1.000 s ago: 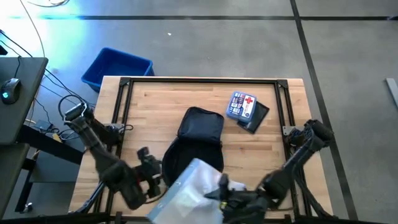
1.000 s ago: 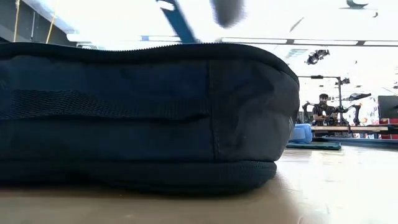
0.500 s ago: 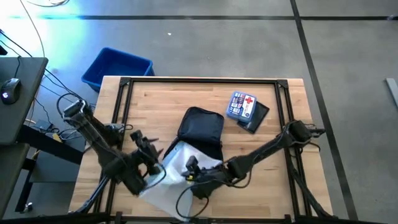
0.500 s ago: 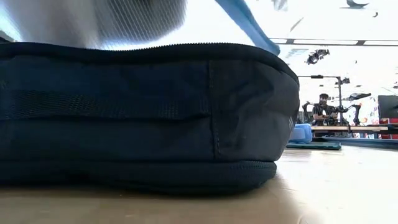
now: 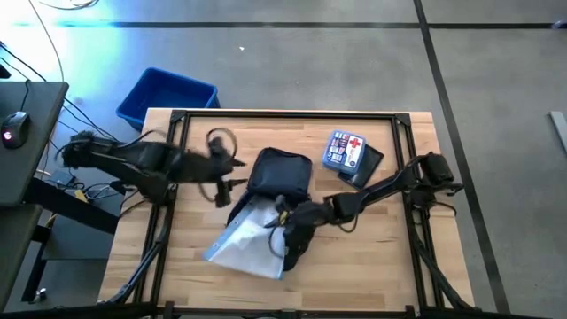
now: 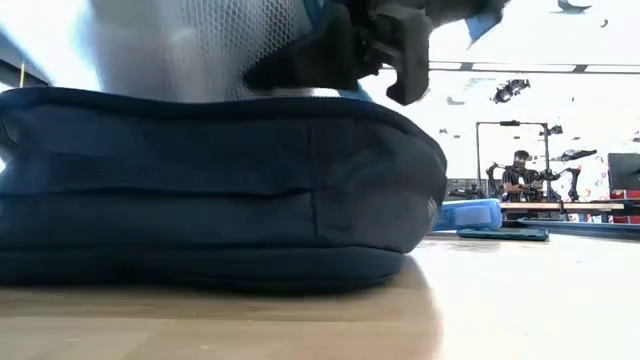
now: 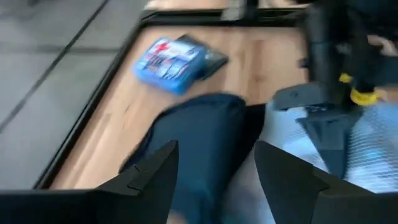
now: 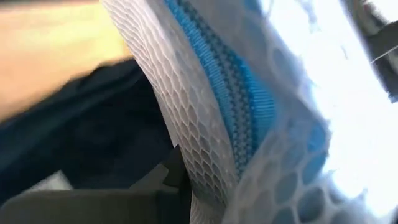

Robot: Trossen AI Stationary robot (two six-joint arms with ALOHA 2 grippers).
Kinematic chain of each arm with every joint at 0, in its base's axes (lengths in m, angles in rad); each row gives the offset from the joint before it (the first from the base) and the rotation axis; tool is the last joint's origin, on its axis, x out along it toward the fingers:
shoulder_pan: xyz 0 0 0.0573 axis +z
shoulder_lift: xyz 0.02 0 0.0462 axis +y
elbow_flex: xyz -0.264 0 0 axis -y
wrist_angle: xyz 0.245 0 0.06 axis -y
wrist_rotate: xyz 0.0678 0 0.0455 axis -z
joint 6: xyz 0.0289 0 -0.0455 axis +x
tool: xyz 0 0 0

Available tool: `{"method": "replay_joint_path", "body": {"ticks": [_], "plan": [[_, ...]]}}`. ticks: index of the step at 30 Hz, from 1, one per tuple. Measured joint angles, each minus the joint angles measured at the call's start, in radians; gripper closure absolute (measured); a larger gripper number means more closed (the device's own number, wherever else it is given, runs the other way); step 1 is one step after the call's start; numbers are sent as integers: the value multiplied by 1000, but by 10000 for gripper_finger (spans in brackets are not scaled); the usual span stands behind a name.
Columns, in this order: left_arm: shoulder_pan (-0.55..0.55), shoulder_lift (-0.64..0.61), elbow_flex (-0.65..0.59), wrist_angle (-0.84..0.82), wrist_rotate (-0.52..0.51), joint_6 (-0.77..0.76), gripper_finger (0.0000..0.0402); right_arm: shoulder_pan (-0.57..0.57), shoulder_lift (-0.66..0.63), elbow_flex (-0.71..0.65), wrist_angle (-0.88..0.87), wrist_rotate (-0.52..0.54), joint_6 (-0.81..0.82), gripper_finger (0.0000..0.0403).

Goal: Unpack backpack
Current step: Put the transparent zip bag into the bag pack

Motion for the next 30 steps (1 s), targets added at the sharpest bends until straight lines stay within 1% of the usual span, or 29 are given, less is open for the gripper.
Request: {"method": "replay_joint_path", "body": {"ticks": [2,4,8,11,13,15,17,19,22,25,30], "plan": [[97,16,-63,84,108,151,211,-15,-4,-29,93,-46,-19,322],[186,47,-110,147,193,253,211,-18,-7,-46,130,-51,-86,322],[315,138,-162,186,364,328,211,-17,-4,-58,141,-84,-164,322],[364,201,-165,177,474,345,211,-15,-4,-57,155,-112,-167,322],[368,229,-165,173,541,357,211,-12,-4,-57,152,-114,-162,322],[351,246,-165,168,580,385,211,-7,-4,-57,149,-113,-157,322],[314,259,-164,159,576,402,211,3,-4,-57,150,-113,-141,322],[269,278,-164,159,540,401,211,20,-4,-57,151,-106,-152,322],[201,311,-164,158,414,392,211,54,-4,-55,150,-111,-249,322],[146,355,-164,158,278,389,211,79,5,-54,195,-125,-334,322],[103,423,-164,156,73,378,211,88,38,-53,256,-133,-367,322]]}}
